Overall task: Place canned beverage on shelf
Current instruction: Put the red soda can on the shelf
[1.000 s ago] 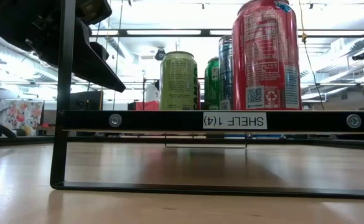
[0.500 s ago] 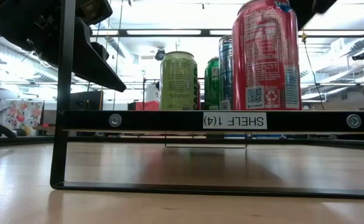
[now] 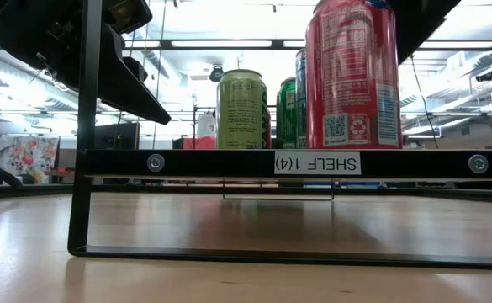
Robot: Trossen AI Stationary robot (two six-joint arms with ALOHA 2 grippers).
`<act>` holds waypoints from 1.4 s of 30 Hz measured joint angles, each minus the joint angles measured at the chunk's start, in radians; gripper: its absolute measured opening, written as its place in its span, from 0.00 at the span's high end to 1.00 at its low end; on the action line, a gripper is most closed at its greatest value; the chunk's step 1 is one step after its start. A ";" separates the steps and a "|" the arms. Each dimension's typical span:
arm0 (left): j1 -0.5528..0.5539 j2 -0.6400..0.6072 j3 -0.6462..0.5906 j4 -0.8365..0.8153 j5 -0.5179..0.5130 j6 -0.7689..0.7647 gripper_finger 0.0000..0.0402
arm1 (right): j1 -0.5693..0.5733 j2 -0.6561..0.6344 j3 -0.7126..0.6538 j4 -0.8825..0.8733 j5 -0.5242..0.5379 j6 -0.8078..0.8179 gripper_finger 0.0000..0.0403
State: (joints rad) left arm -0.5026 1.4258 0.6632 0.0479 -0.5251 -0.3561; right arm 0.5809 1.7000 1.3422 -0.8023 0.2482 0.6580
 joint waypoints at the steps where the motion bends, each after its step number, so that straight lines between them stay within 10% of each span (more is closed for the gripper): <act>1: 0.000 0.000 0.000 0.000 0.000 0.000 0.46 | 0.002 0.000 0.000 0.001 -0.012 0.014 0.14; 20: 0.000 0.000 0.000 0.000 0.000 0.000 0.46 | 0.036 0.000 0.003 0.241 -0.052 -0.011 0.14; 42: 0.001 0.000 0.000 0.000 0.000 0.004 0.46 | 0.004 0.001 0.246 -0.082 0.122 -0.206 0.14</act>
State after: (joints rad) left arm -0.5011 1.4258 0.6632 0.0483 -0.5255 -0.3519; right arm 0.5847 1.7008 1.5881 -0.8842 0.3697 0.4522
